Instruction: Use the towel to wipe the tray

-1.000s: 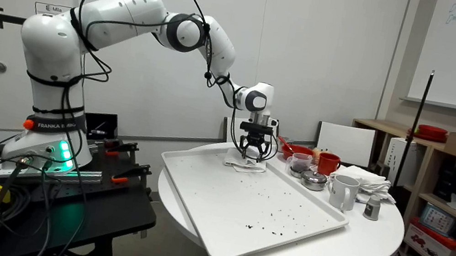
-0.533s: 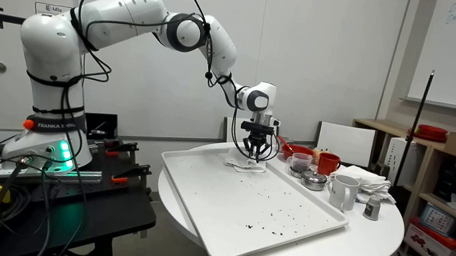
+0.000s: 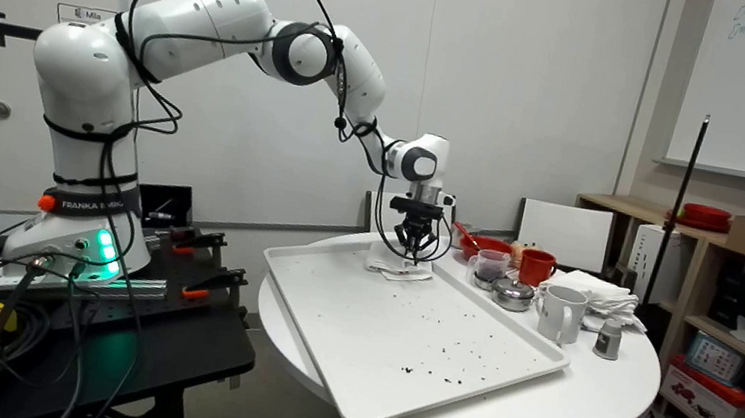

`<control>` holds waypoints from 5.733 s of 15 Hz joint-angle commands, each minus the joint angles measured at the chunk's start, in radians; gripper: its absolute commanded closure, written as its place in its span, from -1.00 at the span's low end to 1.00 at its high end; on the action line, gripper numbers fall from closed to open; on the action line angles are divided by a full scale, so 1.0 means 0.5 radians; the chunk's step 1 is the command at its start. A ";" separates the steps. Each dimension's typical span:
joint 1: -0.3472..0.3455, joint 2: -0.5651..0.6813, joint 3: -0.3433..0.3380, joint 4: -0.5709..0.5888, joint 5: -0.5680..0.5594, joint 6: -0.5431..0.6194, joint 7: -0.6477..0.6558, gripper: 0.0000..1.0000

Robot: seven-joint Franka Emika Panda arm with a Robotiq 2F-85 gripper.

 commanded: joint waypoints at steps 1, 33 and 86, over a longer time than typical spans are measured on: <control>0.007 -0.032 -0.005 -0.040 0.042 -0.047 0.089 0.86; -0.426 -0.183 -0.234 -0.330 0.591 0.022 0.887 0.86; -0.256 -0.758 0.300 -1.077 1.034 0.095 0.331 0.88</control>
